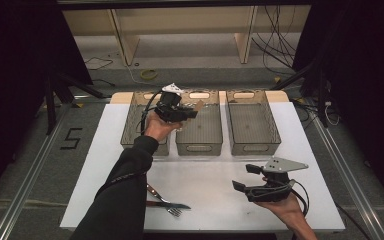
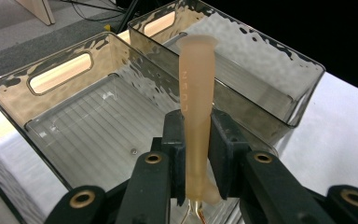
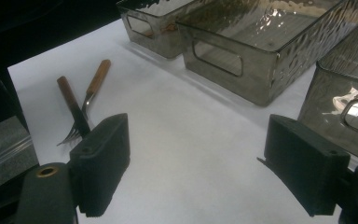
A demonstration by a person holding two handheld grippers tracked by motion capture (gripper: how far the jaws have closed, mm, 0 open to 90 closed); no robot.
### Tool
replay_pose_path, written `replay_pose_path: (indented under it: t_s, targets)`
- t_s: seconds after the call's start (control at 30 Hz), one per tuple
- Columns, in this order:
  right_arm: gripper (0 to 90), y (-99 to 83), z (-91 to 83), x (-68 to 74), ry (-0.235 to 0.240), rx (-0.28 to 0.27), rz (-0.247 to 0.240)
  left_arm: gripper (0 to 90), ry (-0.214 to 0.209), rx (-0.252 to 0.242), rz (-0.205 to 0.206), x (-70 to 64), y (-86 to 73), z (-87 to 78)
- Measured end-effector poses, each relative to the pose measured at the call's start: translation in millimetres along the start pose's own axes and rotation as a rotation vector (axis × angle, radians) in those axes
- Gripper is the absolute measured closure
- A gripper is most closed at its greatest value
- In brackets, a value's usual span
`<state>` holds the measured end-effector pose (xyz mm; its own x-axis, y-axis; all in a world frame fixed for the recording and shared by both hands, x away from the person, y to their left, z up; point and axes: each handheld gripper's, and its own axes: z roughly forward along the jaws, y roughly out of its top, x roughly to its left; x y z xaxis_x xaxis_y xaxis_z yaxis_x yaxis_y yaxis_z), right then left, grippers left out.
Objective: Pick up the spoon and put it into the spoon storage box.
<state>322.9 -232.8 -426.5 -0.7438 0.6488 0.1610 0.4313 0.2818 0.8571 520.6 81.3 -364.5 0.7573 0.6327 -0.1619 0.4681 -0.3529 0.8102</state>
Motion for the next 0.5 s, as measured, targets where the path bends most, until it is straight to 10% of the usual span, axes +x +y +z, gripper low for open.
replay_pose_path:
  t_s: [0.5]
  targets:
    - [23.2, -0.5, 0.5, -0.6, 0.003, 0.002, -0.006, 76.7, 0.031, 0.002, -0.020, 3.1, 1.0, 16.2]
